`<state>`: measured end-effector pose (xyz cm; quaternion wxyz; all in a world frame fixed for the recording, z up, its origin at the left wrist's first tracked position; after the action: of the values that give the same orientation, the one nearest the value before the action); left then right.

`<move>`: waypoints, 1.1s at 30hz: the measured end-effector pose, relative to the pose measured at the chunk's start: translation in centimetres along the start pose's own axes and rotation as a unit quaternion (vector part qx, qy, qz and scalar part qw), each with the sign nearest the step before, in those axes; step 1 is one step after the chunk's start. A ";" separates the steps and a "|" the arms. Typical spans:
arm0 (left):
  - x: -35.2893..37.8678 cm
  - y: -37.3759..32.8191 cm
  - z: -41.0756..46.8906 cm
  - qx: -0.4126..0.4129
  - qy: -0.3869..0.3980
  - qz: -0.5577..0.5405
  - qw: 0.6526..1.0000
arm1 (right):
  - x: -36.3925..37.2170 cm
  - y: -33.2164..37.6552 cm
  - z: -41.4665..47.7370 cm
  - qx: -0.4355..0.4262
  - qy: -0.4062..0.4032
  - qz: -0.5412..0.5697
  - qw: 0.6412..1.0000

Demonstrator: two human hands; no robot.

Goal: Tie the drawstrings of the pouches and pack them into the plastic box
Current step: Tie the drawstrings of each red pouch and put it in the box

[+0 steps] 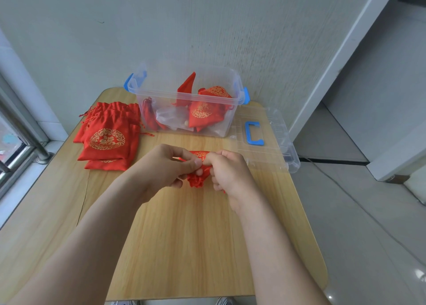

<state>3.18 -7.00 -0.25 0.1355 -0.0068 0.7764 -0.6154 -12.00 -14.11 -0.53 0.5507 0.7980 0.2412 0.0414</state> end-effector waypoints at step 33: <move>0.0 0.0 -0.1 -0.019 -0.038 0.076 0.996 | -0.2 -0.1 -0.4 -0.257 -0.032 -0.178 0.949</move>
<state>3.17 -6.91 -0.18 0.2109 0.0262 0.7804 -0.5881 -12.32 -13.80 -0.42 0.7426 0.5747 0.3432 -0.0221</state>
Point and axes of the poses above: each hand's wrist, its own z-axis towards the middle knuckle, its own x-axis out of the palm, y = z × x, the point moved 1 cm from there along z, towards the middle knuckle, and after that the axes turned 5 degrees about x, right-handed, at the moved point
